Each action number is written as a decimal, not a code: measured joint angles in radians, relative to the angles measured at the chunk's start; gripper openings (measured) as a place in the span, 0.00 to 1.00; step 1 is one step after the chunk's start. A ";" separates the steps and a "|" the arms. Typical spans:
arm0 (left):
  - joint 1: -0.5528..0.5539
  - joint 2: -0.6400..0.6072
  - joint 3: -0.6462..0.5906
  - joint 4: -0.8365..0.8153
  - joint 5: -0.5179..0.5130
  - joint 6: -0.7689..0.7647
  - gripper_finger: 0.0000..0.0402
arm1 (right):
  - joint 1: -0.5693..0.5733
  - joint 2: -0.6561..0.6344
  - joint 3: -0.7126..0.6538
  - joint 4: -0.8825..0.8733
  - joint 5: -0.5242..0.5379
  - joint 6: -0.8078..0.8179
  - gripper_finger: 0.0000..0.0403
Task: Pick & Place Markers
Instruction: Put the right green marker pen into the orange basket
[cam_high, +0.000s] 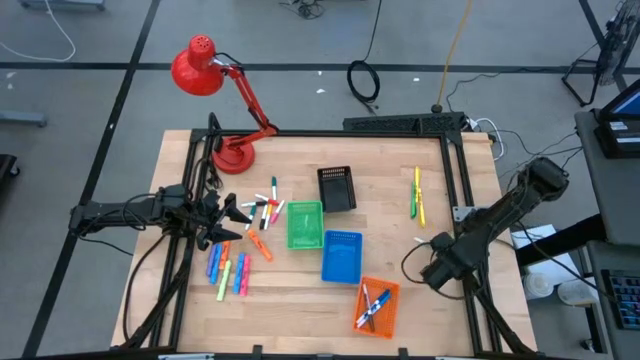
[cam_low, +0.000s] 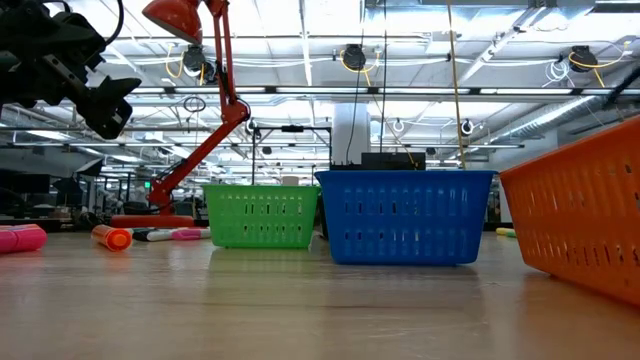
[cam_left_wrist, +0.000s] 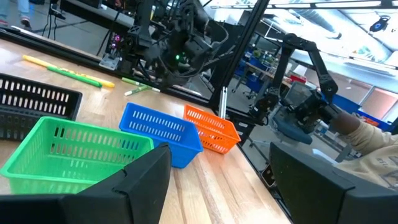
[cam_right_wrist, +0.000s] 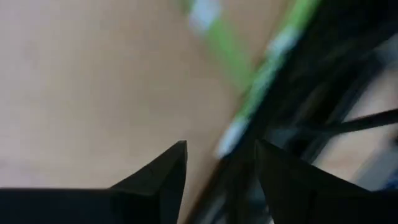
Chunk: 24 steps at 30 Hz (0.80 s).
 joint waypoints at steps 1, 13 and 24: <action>0.000 0.000 0.000 -0.001 0.000 0.000 0.68 | 0.002 0.013 0.000 -0.008 0.009 0.007 0.44; 0.000 0.011 0.000 -0.001 0.000 0.000 0.68 | -0.020 0.024 -0.005 0.085 -0.075 -0.052 0.29; 0.000 0.013 0.000 0.001 0.000 0.000 0.68 | -0.013 0.123 0.094 0.345 -0.116 -0.228 0.01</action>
